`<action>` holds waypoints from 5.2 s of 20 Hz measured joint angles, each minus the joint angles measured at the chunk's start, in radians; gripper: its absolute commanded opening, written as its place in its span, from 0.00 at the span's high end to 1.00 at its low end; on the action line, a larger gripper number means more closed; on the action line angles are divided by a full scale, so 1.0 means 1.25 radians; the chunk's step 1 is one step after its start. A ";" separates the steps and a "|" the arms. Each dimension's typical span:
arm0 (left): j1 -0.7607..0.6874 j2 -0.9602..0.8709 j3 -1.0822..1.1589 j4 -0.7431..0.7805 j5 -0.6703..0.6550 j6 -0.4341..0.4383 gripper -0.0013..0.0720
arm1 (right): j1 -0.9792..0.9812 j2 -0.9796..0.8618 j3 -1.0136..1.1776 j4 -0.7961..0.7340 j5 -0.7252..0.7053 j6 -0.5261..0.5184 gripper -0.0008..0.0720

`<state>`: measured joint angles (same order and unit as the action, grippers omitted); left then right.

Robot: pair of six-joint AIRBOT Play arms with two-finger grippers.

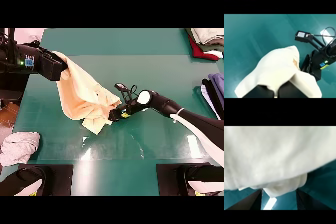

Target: Fold the shirts.

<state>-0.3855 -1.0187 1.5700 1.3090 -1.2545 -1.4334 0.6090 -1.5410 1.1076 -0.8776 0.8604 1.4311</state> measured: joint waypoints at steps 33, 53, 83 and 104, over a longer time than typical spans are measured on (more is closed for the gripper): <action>0.000 0.067 0.312 0.259 -0.046 -0.122 0.94 | -0.983 0.693 0.386 -0.046 0.364 0.074 0.98; 0.096 -0.374 0.010 0.140 0.225 -0.179 0.94 | -0.520 0.079 0.458 -0.394 0.414 0.150 0.97; -0.053 -0.425 -0.319 -0.134 0.303 -0.246 0.06 | -0.602 0.144 0.459 -0.402 0.284 0.195 0.37; -0.056 -0.051 -0.366 0.207 0.008 -0.159 0.94 | -0.603 0.276 0.146 -0.402 0.502 0.100 0.37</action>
<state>-0.4549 -1.0821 1.1130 1.5681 -1.2449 -1.6318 -0.1452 -1.1965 1.2903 -1.3804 1.4883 1.5566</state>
